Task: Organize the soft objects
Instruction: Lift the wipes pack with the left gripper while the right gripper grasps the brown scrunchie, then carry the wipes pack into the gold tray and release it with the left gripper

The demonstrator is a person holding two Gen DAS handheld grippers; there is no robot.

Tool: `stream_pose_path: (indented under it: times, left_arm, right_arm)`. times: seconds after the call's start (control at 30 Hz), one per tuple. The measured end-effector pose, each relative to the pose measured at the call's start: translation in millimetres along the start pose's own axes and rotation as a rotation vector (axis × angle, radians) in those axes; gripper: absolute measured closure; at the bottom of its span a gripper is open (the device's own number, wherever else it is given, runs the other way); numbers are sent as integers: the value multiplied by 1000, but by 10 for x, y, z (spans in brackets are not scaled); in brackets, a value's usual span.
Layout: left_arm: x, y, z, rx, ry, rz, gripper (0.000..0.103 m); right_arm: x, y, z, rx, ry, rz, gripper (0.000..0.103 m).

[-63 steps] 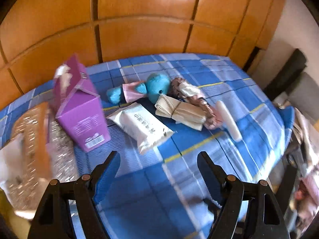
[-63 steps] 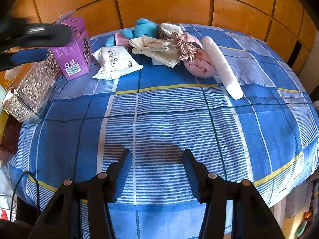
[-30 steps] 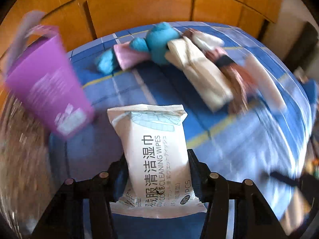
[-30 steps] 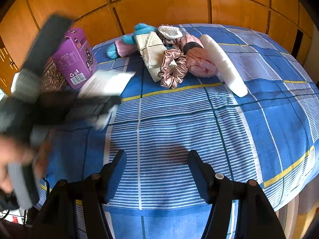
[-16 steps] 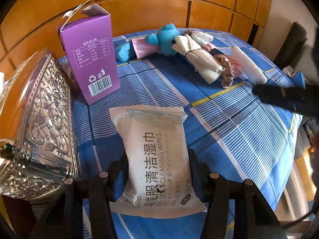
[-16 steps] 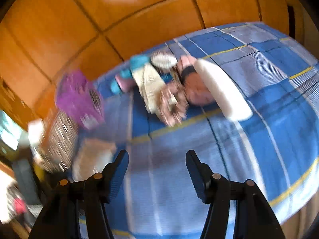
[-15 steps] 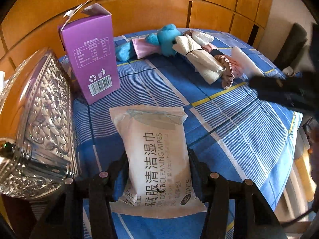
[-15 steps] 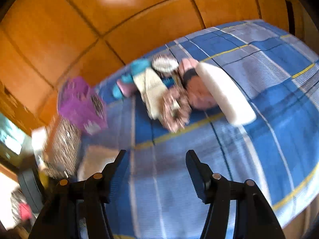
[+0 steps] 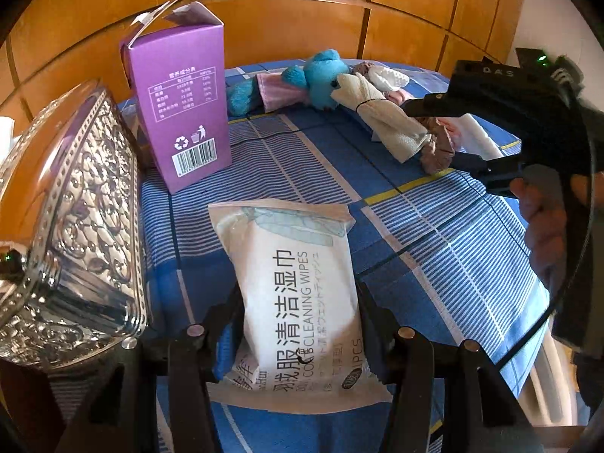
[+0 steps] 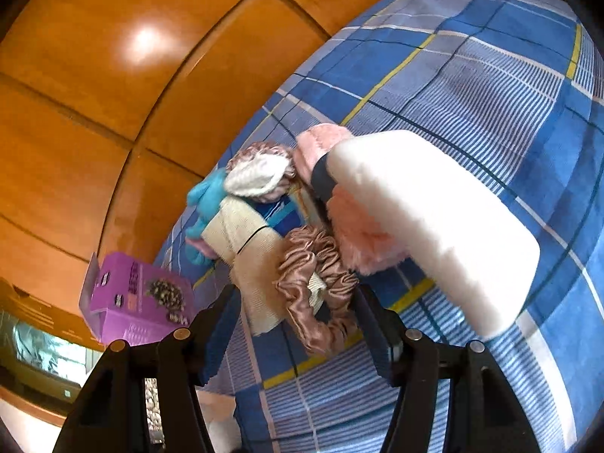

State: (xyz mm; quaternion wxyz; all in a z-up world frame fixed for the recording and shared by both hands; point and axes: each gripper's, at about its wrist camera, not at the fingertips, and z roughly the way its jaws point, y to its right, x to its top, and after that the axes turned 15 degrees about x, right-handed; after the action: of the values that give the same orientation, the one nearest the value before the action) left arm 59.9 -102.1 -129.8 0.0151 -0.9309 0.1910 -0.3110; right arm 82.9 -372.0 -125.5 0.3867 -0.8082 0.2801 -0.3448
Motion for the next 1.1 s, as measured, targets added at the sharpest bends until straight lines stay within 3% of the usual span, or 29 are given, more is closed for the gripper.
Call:
stream_pose_path:
  times: [0.17, 0.2, 0.4, 0.53, 0.7, 0.83, 1.1]
  left_arm:
    - [-12, 3, -11, 1, 2, -7, 48]
    - [-12, 3, -14, 1, 0, -6, 48]
    - [-29, 6, -37, 5, 6, -9, 48]
    - [-38, 11, -55, 10, 12, 3, 48]
    - [3, 65, -102, 28, 1, 56, 50]
    - [122, 136, -207, -19, 1, 80, 53]
    - [951, 276, -454, -103, 76, 76, 53]
  right_arm:
    - [56, 103, 3, 11, 4, 25, 42]
    - [58, 115, -8, 16, 7, 28, 54]
    - [-1, 168, -137, 37, -12, 44, 93]
    - [-67, 122, -290, 20, -28, 4, 95]
    - [-266, 23, -432, -109, -112, -115, 95]
    - [-450, 57, -518, -166, -158, -172, 95]
    - [-556, 46, -453, -179, -200, -240, 95]
